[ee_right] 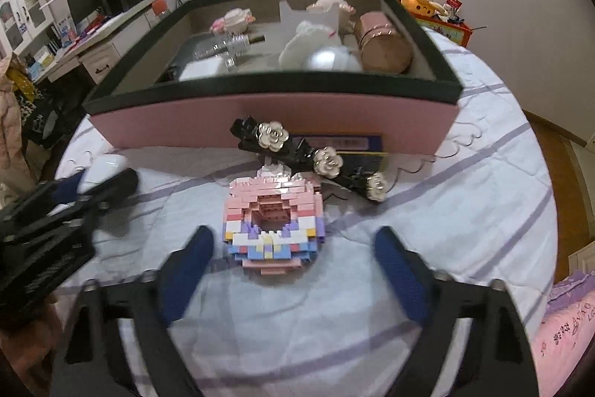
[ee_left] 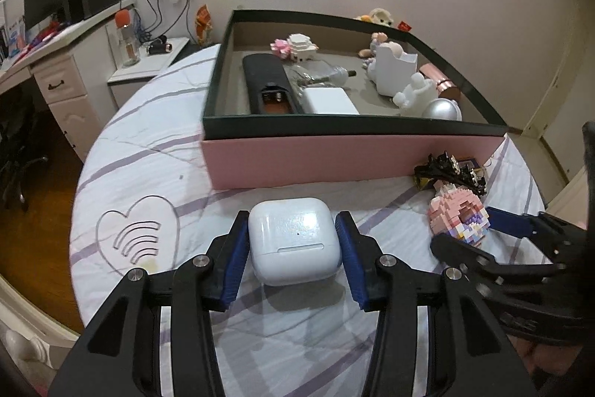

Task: Organize rigid objects
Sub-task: 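Grasp the white earbud case with the left tool while the right tool grasps the pink block donut, then lower the earbud case and block donut into the box and open both tools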

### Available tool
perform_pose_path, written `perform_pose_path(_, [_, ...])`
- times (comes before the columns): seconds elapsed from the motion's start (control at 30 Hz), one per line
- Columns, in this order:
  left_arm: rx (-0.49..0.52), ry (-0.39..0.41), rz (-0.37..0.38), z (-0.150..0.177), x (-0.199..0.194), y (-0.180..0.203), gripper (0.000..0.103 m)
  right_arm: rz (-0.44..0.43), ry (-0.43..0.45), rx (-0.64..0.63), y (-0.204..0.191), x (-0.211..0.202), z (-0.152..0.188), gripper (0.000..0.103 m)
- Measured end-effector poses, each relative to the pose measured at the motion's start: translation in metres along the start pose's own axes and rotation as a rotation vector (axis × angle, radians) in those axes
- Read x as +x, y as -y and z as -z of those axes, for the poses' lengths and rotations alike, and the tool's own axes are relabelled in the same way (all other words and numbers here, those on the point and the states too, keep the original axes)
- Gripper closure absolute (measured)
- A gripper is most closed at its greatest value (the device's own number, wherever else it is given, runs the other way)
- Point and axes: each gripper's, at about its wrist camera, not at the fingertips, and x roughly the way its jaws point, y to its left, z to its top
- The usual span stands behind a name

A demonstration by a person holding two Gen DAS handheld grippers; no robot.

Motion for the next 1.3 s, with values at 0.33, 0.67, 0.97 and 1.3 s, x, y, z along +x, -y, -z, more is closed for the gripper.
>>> perform_pose_path(0.33, [-0.010, 0.026, 0.027, -0.003, -0.013, -0.001, 0.056, -0.067, 0.033, -0.006, 0.003, -0.024, 0.004, 0.050])
perform_pose_path(0.67, [-0.003, 0.099, 0.050, -0.028, -0.041, 0.003, 0.056, -0.105, 0.163, 0.005, 0.022, -0.082, -0.030, 0.050])
perform_pose_path(0.97, [0.000, 0.154, 0.051, -0.067, -0.043, 0.003, 0.056, 0.004, 0.152, -0.017, 0.046, -0.045, -0.087, 0.050])
perform_pose_path(1.3, [0.016, 0.134, 0.073, -0.097, -0.010, 0.013, 0.056, 0.059, 0.110, -0.067, 0.046, -0.018, -0.101, 0.050])
